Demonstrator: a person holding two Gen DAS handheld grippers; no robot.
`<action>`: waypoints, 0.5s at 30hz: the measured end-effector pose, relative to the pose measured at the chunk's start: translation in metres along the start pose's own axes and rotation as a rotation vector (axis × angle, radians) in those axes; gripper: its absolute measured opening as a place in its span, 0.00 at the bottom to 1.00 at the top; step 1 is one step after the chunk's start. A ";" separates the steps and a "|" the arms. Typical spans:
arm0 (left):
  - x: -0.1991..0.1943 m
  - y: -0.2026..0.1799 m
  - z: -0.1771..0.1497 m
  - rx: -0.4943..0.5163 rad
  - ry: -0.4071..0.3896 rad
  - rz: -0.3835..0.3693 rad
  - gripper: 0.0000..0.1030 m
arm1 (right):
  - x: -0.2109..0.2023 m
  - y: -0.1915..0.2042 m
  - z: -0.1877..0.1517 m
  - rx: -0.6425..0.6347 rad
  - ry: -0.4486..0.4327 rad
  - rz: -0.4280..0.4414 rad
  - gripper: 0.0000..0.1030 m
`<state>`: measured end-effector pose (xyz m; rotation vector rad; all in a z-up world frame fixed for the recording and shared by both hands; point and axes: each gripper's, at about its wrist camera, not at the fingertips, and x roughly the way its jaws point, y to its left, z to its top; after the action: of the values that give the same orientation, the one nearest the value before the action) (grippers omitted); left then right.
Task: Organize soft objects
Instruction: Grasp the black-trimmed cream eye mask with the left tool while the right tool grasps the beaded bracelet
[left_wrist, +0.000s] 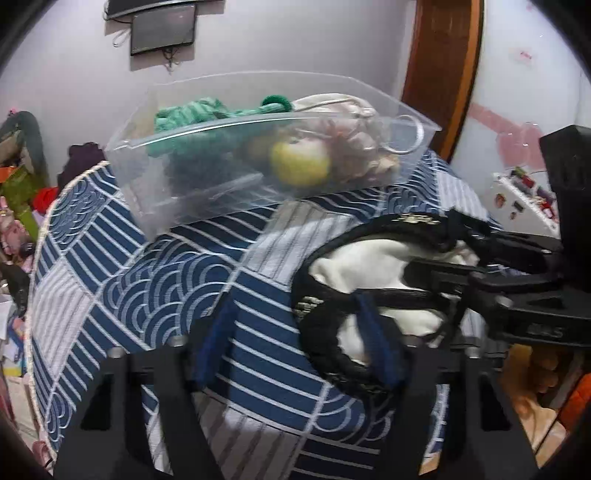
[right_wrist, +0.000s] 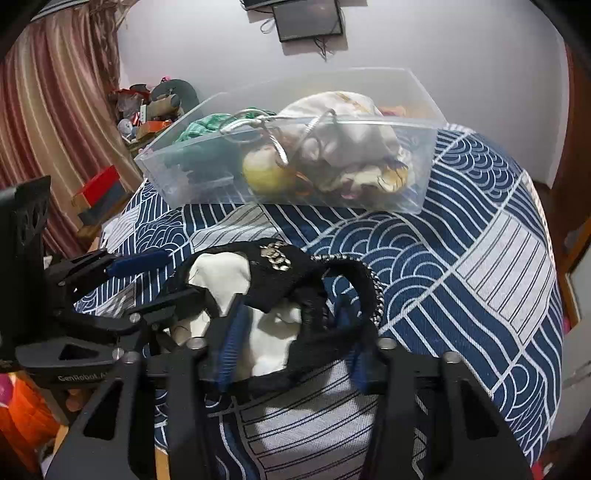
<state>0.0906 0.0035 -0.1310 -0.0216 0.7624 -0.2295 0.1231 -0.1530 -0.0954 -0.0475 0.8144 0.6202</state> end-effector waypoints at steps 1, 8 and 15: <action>0.000 -0.002 -0.001 0.010 0.002 -0.010 0.50 | -0.001 0.002 0.000 -0.008 -0.002 0.000 0.30; -0.002 -0.006 -0.002 0.025 -0.030 0.025 0.19 | -0.013 -0.002 -0.002 -0.028 -0.011 -0.022 0.56; -0.018 0.023 0.002 -0.065 -0.089 0.129 0.17 | -0.042 -0.020 0.003 -0.006 -0.117 -0.100 0.54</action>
<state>0.0838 0.0295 -0.1196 -0.0438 0.6793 -0.0801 0.1142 -0.1893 -0.0679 -0.0567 0.6923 0.5260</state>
